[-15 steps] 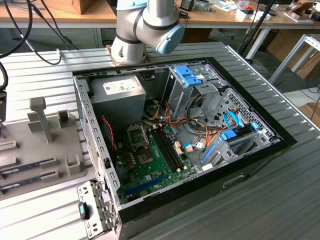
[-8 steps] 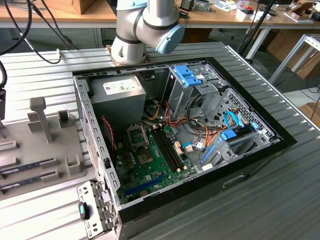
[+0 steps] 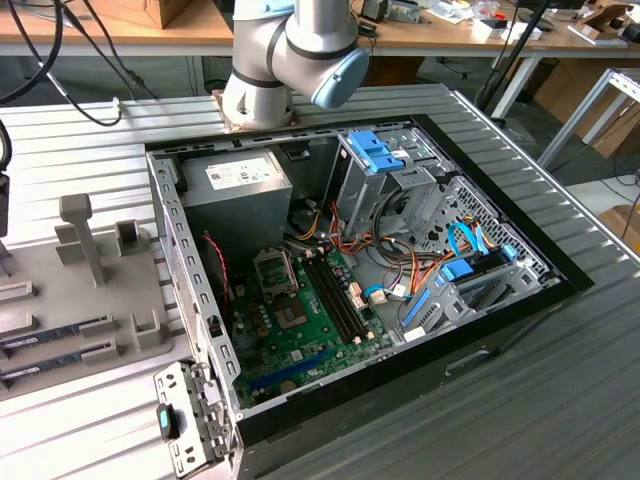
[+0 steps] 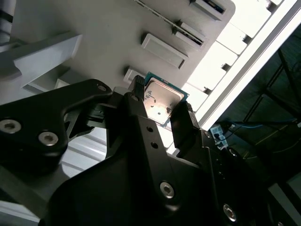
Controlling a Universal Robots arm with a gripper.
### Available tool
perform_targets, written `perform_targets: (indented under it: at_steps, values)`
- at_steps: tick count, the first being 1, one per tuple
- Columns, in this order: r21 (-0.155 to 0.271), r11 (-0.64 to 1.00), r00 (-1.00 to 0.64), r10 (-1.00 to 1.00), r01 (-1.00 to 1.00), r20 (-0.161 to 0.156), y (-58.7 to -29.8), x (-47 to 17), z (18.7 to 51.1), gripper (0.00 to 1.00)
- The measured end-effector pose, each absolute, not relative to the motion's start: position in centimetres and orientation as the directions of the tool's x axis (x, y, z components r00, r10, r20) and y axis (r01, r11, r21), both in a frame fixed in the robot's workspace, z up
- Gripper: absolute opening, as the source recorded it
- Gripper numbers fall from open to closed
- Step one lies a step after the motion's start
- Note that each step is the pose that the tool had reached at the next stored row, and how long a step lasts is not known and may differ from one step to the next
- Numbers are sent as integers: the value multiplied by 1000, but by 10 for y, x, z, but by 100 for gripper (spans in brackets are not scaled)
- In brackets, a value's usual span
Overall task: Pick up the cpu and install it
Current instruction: 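Pick up the cpu and move it towards the insertion slot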
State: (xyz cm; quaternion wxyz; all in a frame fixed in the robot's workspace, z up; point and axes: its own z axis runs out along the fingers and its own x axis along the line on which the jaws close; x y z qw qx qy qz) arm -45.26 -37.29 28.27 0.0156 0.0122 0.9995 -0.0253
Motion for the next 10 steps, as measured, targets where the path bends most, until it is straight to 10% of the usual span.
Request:
perform_targets:
  at_steps: [10]
  values:
    - [-50,998,-999,23,25,-32,-373,-453,291,47]
